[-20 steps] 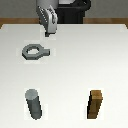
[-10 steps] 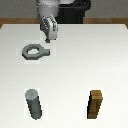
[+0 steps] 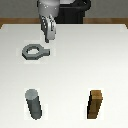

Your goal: Put the loop with the handle onto the peg.

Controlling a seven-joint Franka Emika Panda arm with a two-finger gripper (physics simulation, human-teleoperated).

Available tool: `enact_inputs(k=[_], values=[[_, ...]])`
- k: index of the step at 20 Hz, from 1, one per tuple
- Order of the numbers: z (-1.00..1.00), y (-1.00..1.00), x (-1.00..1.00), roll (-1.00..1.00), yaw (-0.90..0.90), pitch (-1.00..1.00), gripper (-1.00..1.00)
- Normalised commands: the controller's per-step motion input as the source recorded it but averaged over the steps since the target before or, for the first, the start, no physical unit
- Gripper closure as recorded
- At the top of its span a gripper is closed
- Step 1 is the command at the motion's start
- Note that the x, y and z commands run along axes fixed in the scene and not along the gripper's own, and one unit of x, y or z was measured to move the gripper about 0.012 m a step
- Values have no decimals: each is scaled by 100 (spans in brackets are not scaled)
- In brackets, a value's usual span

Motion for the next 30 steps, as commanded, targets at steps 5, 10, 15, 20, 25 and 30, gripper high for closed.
enact_inputs(k=[5, 10, 15, 20, 25, 30], values=[[0, 0, 0, 0, -9, 0, -100], [0, 0, 20, 0, -3, 0, -100], [0, 0, 20, 0, 0, 0, -100], [0, 0, 0, 0, 0, 0, -100], [0, 0, 0, 0, 0, 0, -100], [0, 0, -20, 0, 0, 0, -100]])
